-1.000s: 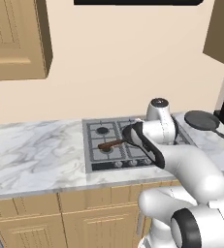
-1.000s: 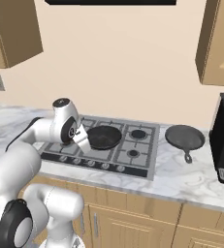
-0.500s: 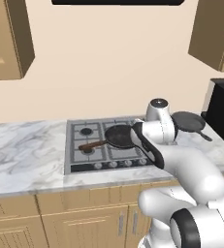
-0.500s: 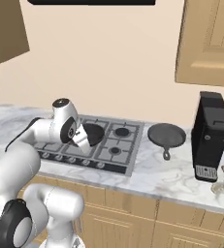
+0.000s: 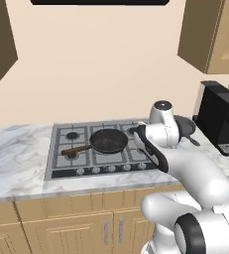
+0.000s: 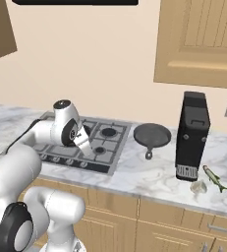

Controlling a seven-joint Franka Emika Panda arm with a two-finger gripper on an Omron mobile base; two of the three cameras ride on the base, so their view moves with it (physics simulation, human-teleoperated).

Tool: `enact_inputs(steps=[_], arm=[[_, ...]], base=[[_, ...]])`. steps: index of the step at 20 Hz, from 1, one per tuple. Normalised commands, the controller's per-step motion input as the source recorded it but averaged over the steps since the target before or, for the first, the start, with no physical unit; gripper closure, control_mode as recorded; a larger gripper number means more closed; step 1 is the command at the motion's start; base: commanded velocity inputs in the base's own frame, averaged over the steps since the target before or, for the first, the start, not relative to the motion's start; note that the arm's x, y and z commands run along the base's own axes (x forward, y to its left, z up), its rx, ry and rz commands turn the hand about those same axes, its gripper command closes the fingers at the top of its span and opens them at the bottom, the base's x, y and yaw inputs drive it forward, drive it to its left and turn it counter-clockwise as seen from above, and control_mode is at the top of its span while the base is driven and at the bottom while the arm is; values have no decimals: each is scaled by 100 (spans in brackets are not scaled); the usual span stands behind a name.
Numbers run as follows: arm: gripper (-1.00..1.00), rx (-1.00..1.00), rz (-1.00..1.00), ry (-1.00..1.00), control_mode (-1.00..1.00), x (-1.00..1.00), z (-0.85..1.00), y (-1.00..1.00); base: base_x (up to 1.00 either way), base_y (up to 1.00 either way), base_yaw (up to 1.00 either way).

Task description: Place both pans onto different burners. Then place the garlic and the fish on different pans.

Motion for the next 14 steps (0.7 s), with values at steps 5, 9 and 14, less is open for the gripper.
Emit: enact_inputs(steps=[5, 9, 14], arm=[[-100, 0, 0, 0, 100, 0, 0, 0], [-100, 0, 0, 0, 100, 0, 0, 0], [-100, 0, 0, 0, 100, 0, 0, 0]], base=[[0, -39, 0], [0, -35, 0], [4, -32, 0]])
